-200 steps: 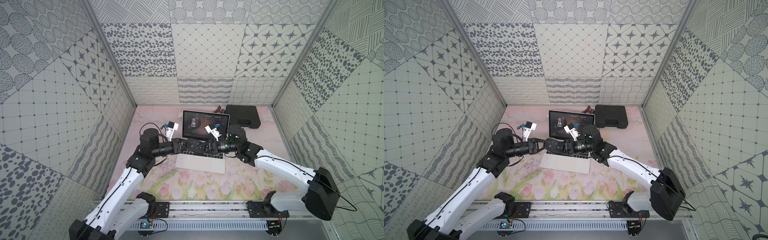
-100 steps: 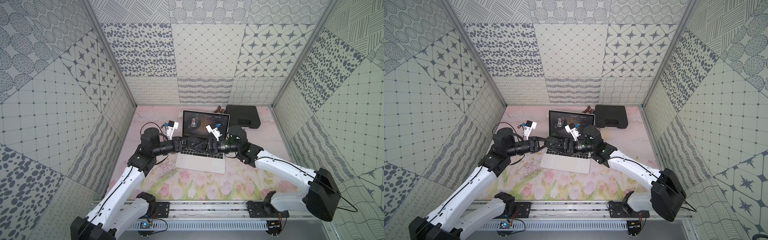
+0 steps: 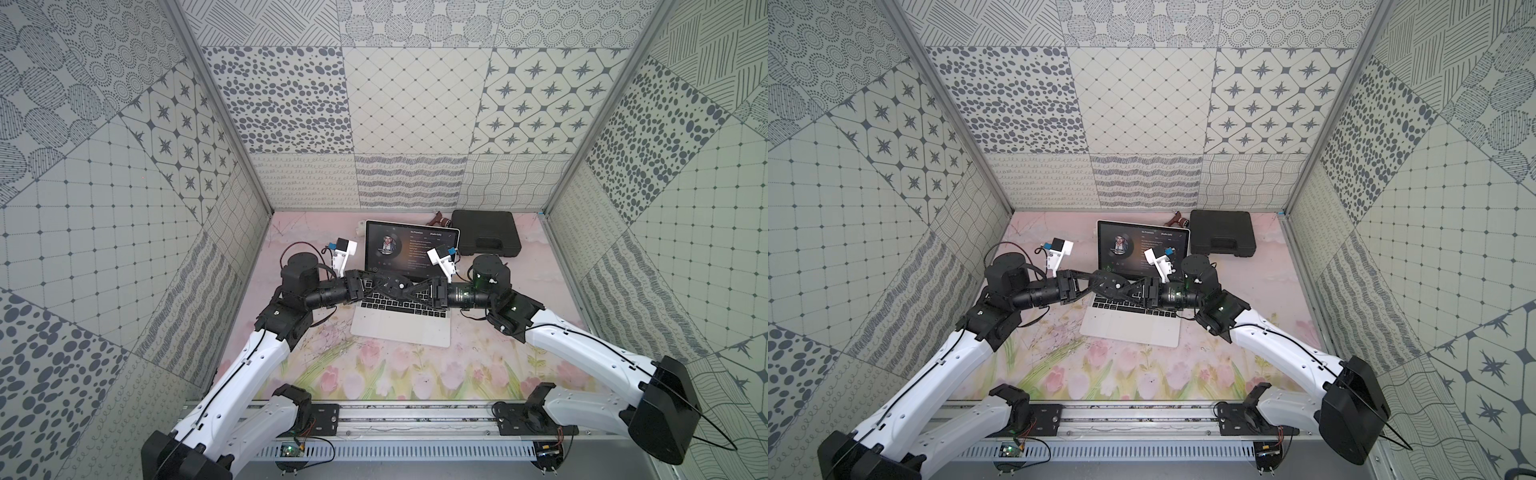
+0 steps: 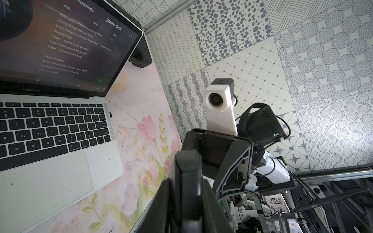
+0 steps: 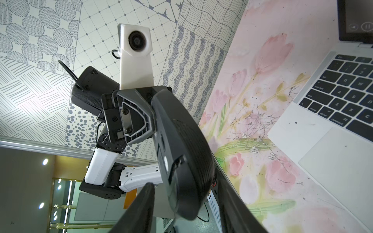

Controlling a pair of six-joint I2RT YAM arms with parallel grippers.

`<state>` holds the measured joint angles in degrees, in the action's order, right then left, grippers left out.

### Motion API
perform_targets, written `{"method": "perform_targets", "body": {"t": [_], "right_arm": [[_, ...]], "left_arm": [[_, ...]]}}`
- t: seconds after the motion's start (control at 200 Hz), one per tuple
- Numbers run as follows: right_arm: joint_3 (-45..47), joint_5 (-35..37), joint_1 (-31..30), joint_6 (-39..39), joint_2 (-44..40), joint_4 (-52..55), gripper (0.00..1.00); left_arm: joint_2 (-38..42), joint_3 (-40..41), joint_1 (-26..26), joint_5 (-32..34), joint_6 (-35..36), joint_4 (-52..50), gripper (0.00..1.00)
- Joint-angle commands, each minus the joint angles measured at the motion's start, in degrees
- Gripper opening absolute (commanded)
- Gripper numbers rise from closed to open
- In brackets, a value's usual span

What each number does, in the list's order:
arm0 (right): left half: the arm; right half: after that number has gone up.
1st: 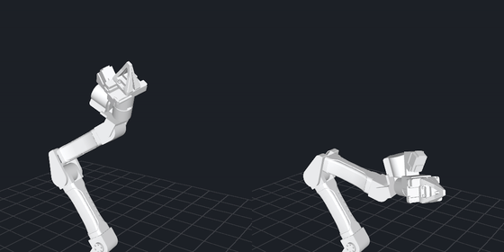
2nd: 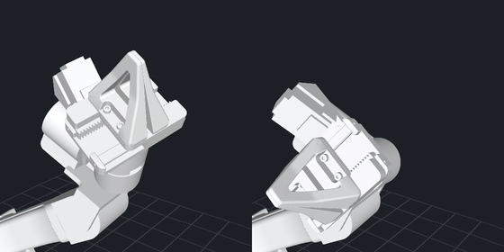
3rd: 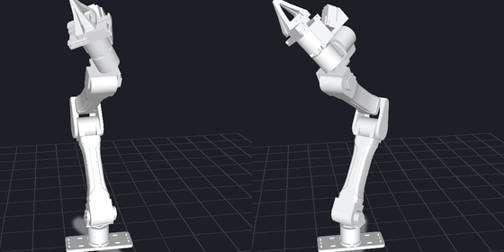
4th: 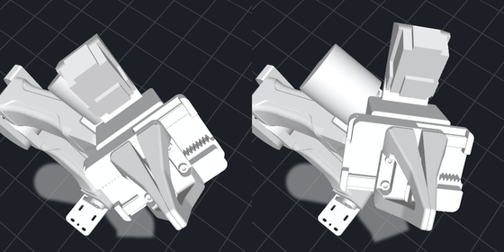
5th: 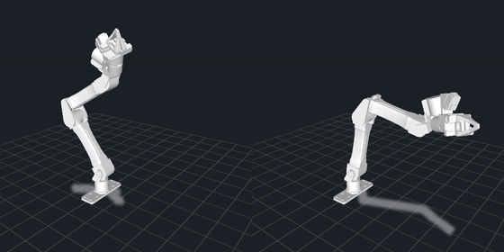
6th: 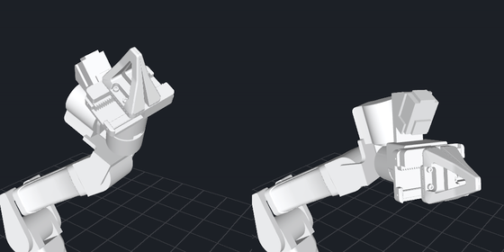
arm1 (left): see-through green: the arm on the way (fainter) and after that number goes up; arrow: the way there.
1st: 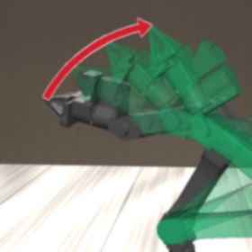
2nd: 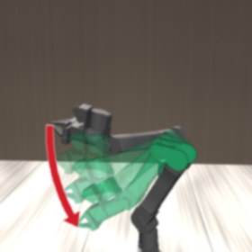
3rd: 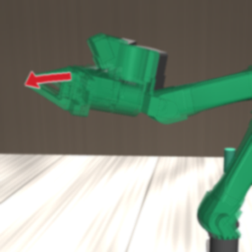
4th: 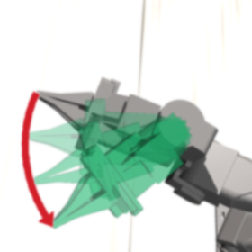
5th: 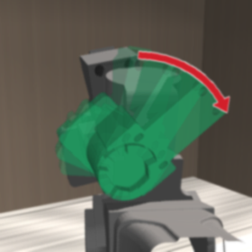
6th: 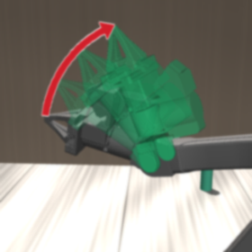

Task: Remove the wireless mouse receiver from the laptop
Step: Remove the lid from the mouse.

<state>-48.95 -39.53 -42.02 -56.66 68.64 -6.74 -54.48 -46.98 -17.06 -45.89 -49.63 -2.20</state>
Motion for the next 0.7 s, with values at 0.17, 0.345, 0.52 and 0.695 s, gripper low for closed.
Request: {"method": "perform_targets", "body": {"t": [0.17, 0.345, 0.52, 0.695], "right_arm": [[0.2, 1.0, 0.1, 0.7, -0.4, -2.0, 0.33], [0.9, 2.1, 0.2, 1.9, -2.2, 0.3, 0.28], [1.1, 2.4, 0.3, 1.7, -1.8, -0.6, 0.19], [1.7, 2.8, 0.4, 1.5, -2.5, -1.8, 0.09]], "left_arm": [[0.2, -1.1, 0.2, -0.4, 4.0, -0.5, 0.00], [0.3, -3.4, 0.1, 1.9, 10.2, -7.8, 0.00], [0.2, -3.9, 0.1, 1.8, 11.1, -8.8, 0.00], [0.3, -3.3, 0.1, 3.8, 12.1, -10.3, 0.00]]}}
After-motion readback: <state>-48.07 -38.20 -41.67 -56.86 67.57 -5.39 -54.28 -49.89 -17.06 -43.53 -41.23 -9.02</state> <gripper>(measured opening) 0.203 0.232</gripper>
